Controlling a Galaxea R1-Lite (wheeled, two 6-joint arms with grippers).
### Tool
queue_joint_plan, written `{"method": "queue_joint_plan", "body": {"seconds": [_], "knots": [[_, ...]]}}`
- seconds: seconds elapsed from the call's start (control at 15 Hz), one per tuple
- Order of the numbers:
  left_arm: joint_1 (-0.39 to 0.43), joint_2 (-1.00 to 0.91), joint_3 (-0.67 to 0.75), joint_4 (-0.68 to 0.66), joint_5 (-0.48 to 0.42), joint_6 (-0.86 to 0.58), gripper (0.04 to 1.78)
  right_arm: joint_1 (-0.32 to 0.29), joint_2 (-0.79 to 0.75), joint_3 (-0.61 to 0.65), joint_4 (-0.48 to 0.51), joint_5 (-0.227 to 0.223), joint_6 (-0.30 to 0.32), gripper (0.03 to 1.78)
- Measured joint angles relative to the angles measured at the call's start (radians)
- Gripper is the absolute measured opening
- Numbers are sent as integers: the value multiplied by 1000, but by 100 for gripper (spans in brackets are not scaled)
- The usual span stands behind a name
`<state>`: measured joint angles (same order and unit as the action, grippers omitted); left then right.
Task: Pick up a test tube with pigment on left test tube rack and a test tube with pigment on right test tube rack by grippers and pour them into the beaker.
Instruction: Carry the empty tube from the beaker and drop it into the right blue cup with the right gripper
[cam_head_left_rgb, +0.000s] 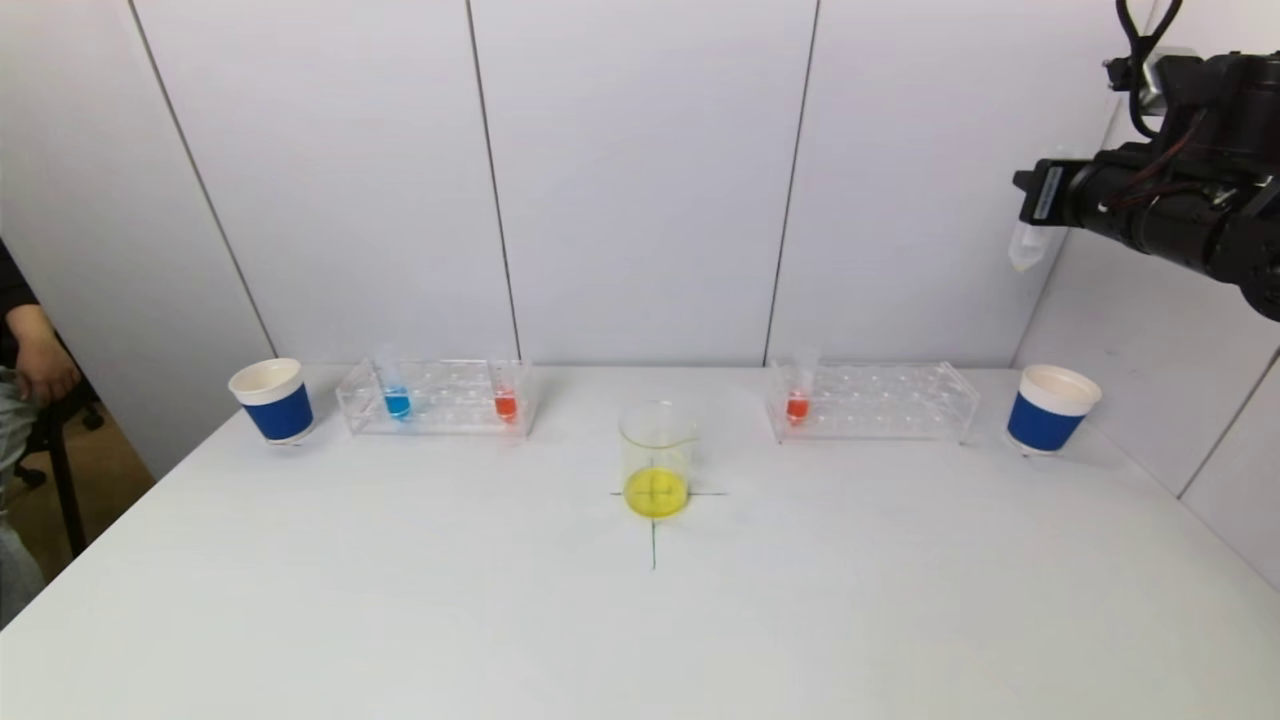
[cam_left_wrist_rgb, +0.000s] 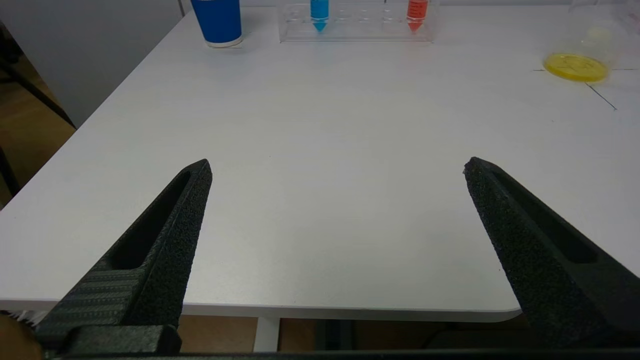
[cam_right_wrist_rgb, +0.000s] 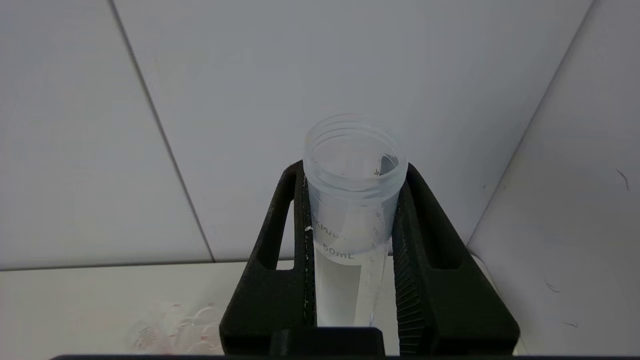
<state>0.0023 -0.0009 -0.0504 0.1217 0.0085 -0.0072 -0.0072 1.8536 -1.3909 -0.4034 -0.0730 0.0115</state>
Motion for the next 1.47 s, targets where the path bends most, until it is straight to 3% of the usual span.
{"method": "queue_joint_plan", "body": {"seconds": [0.27, 0.53, 0.87, 1.2, 1.47], "knots": [[0, 0, 0, 0, 0, 0, 176, -110, 46, -9, -12, 31, 5, 49], [0, 0, 0, 0, 0, 0, 176, -175, 97, -13, -15, 50, 6, 49], [0, 0, 0, 0, 0, 0, 176, -216, 185, 8, -151, 53, 5, 49], [0, 0, 0, 0, 0, 0, 176, -235, 254, 46, -182, 53, 7, 49], [0, 0, 0, 0, 0, 0, 176, -245, 290, 94, -292, 58, 4, 49]]}}
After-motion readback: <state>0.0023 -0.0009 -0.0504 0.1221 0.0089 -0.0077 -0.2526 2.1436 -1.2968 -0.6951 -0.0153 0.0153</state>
